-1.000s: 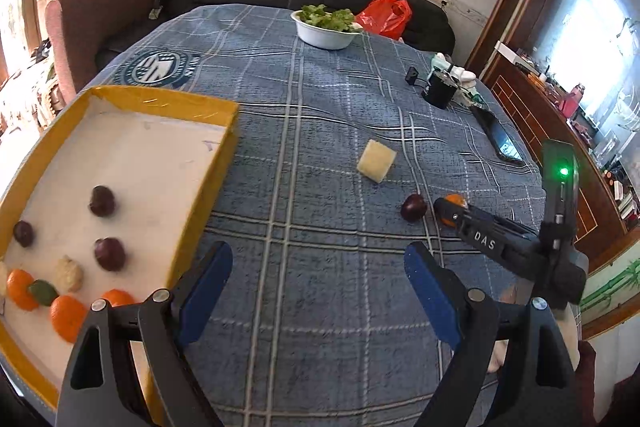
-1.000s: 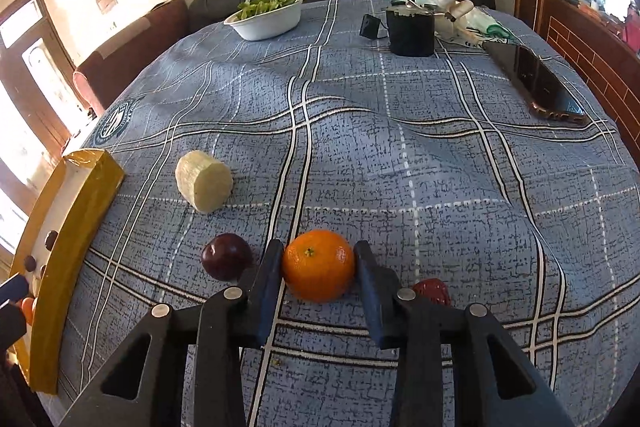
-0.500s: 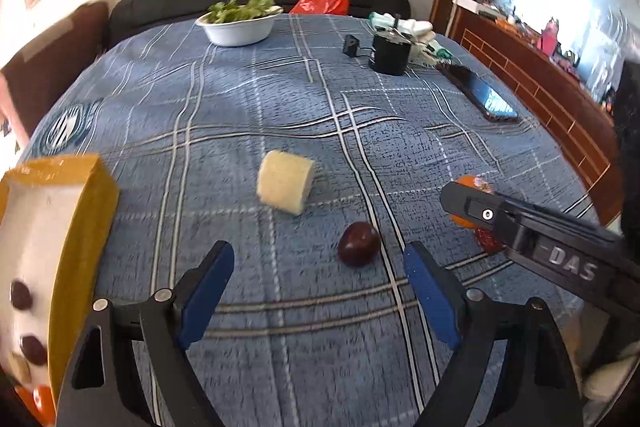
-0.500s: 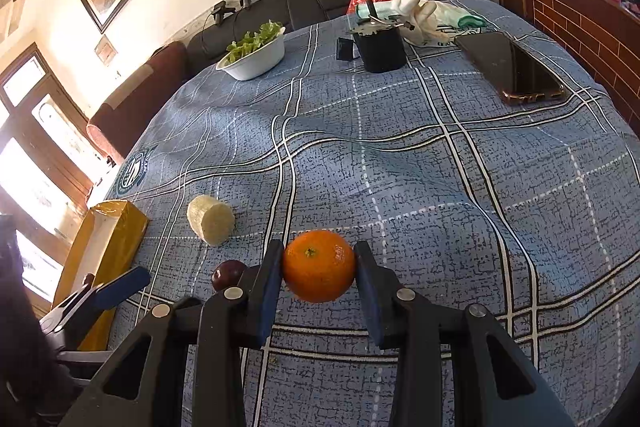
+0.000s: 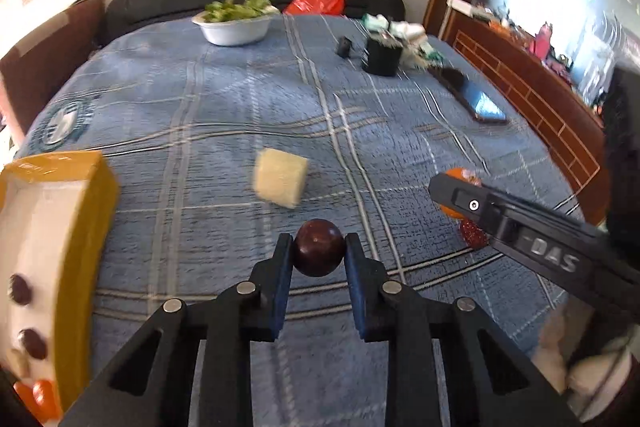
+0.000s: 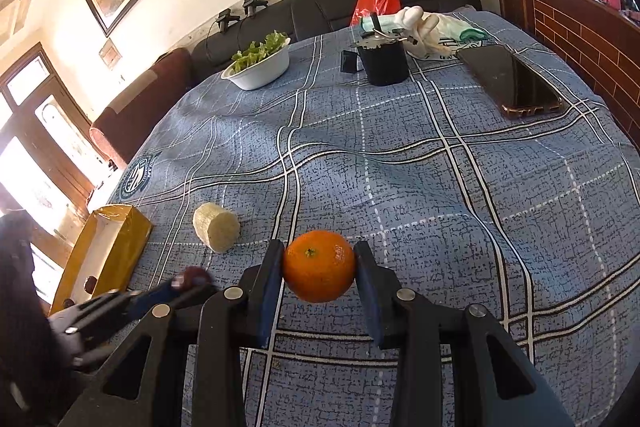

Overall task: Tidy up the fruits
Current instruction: 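Carry the plum and orange into the tray and open both tools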

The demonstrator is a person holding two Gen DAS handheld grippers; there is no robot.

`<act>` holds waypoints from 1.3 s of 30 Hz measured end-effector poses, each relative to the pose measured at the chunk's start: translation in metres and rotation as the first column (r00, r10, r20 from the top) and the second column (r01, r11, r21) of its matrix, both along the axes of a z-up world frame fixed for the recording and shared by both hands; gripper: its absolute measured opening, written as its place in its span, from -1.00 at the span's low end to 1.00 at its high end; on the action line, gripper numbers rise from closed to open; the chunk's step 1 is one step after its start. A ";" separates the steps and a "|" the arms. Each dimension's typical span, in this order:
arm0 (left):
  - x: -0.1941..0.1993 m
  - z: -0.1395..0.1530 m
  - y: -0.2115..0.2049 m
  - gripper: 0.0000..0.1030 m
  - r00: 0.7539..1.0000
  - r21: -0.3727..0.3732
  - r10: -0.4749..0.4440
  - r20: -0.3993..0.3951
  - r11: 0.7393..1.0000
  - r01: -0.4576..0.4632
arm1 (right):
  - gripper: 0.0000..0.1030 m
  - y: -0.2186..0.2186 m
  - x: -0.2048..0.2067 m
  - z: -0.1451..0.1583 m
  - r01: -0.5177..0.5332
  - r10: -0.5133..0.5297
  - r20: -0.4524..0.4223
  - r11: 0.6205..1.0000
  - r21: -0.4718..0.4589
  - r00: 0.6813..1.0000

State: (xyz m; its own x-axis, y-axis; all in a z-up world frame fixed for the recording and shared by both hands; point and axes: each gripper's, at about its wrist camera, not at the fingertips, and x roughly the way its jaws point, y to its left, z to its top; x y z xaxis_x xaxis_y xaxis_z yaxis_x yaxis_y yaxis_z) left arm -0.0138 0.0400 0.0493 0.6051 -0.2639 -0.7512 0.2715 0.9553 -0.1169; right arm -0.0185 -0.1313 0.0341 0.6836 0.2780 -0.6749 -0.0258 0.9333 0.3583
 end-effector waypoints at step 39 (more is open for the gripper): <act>-0.155 0.033 0.313 0.61 0.751 -0.146 0.660 0.005 0.744 -0.652 | -0.21 0.341 -0.108 0.000 -0.648 0.652 -0.064 0.731 -0.212 0.756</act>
State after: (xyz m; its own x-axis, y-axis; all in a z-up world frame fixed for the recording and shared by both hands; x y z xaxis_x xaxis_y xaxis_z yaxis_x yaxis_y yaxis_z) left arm -0.1687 0.3532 0.0826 0.7018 0.1228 -0.7017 -0.4077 0.8770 -0.2542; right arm -0.1267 0.2098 0.0342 0.3983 0.5126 -0.7607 -0.6573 0.7379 0.1531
